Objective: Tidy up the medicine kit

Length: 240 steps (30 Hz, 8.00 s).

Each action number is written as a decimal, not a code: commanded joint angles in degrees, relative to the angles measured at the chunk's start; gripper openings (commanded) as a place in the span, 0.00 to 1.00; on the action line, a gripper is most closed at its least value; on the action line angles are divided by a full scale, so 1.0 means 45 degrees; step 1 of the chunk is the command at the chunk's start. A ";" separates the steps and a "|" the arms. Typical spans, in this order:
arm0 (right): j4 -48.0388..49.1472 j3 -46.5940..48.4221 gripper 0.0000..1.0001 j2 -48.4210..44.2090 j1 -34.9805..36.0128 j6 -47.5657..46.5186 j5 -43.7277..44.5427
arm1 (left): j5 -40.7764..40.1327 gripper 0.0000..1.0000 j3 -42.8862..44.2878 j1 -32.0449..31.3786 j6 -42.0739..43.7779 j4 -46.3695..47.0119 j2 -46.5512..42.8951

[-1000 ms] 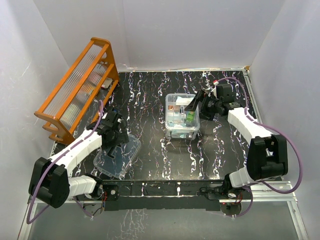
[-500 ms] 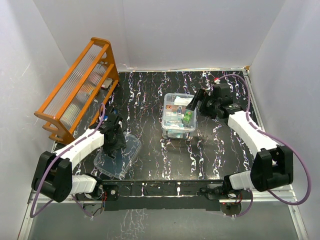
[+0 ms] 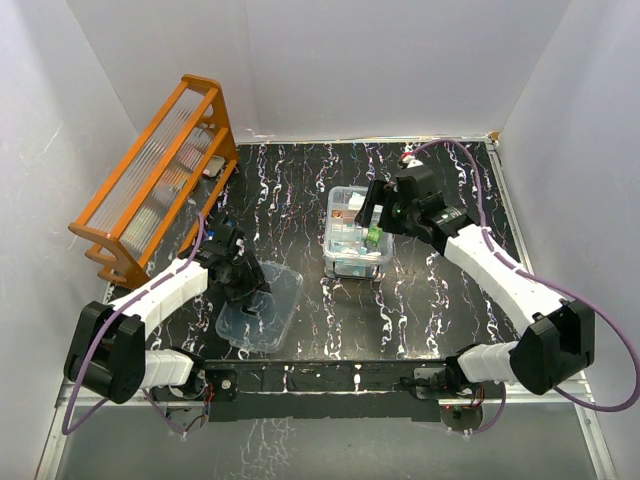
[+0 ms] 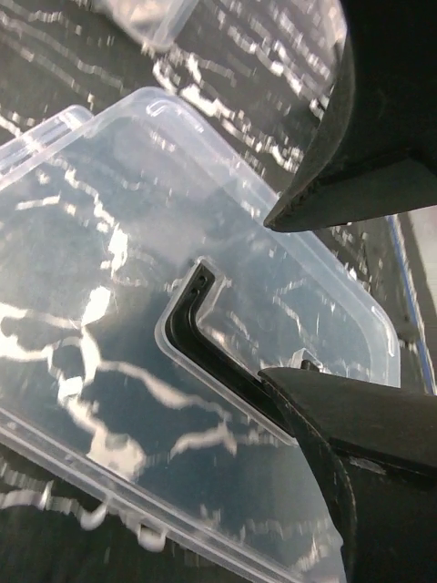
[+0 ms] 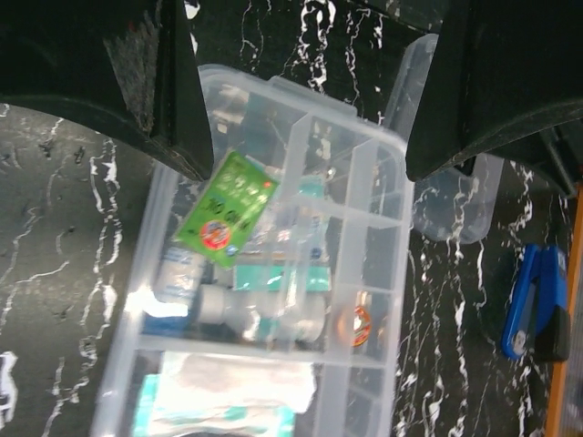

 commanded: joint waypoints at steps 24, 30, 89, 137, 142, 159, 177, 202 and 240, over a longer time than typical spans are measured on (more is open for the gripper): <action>0.0270 0.3046 0.74 0.2247 0.7160 0.2642 0.4716 | -0.1975 0.73 0.1781 -0.0005 0.4223 -0.1554 0.0850; 0.0347 0.2907 0.74 0.1884 0.7164 0.2556 0.5052 | -0.2012 0.74 0.1815 -0.0005 0.4319 -0.1527 0.2014; 0.2925 0.0026 0.76 0.0169 0.7025 0.3055 0.4288 | -0.1672 0.37 0.0294 -0.0005 0.2139 -0.0309 -0.2470; 0.8330 -0.3467 0.27 -0.2366 0.1636 0.4665 -0.3082 | 0.5405 0.62 0.5891 -0.0005 0.2519 0.1481 0.0583; 0.8672 -0.3539 0.22 -0.2565 0.0397 0.5046 -0.3823 | 0.4669 0.78 0.7057 -0.0005 0.2602 0.1077 0.1407; 0.9679 -0.4017 0.20 -0.1948 -0.2341 0.5858 -0.5177 | 0.4372 0.80 0.7007 -0.0005 0.1570 0.2731 0.2874; 0.8455 -0.4721 0.36 -0.0590 -0.4694 0.4431 -0.7553 | 0.6623 0.76 0.6417 -0.0679 0.0558 0.4753 0.4801; 0.4430 -0.3359 0.42 -0.0715 -0.4779 0.1082 -0.5205 | 0.6669 0.42 0.7936 -0.1403 0.1705 0.3472 0.6071; 0.6809 -0.6743 0.24 -0.1833 0.0496 0.6799 -0.4500 | 0.4551 0.42 0.9233 -0.0930 0.4453 0.0303 0.6630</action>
